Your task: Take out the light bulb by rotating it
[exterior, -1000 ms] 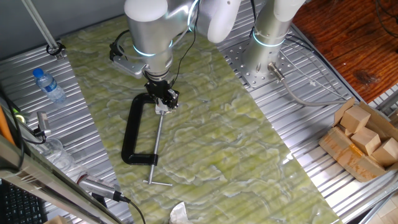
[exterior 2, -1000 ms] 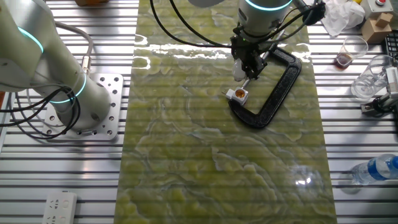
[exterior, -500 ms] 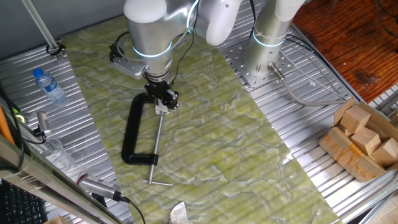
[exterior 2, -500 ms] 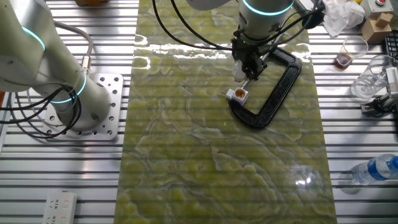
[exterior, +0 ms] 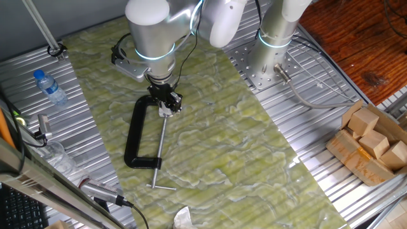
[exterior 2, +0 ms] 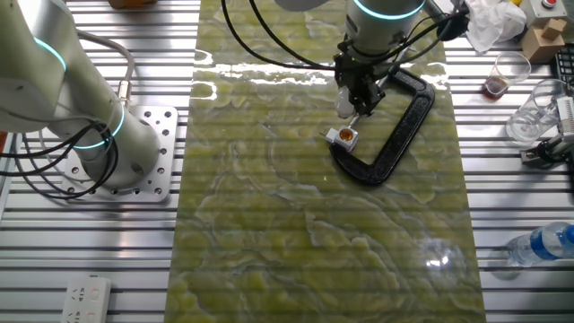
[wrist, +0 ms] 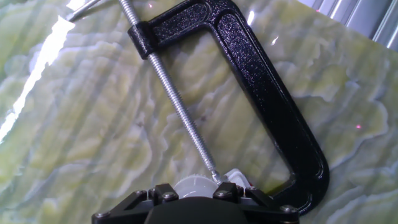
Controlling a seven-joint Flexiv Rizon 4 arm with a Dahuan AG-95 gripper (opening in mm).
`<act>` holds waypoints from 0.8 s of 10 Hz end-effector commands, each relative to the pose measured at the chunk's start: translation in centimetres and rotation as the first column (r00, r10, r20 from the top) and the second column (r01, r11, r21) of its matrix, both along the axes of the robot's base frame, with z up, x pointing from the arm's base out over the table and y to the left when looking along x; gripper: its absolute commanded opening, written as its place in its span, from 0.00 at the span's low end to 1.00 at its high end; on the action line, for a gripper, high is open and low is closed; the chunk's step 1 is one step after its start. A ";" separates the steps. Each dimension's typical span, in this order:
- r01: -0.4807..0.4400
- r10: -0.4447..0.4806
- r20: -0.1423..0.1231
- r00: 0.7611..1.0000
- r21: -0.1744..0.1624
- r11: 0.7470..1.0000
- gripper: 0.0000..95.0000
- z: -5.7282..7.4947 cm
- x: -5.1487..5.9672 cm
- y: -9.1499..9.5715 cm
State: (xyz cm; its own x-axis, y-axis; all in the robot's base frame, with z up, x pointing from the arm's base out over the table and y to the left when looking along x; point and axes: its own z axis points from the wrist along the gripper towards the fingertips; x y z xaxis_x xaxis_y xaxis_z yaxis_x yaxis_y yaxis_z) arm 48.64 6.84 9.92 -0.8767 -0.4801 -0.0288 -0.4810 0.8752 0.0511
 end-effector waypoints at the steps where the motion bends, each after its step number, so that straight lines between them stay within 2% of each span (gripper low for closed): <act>1: -0.002 0.002 -0.004 1.000 -0.009 1.000 0.00 0.1 -0.1 0.0; 8: 0.001 -0.001 -0.001 1.000 -0.009 1.000 0.00 0.0 -0.3 0.6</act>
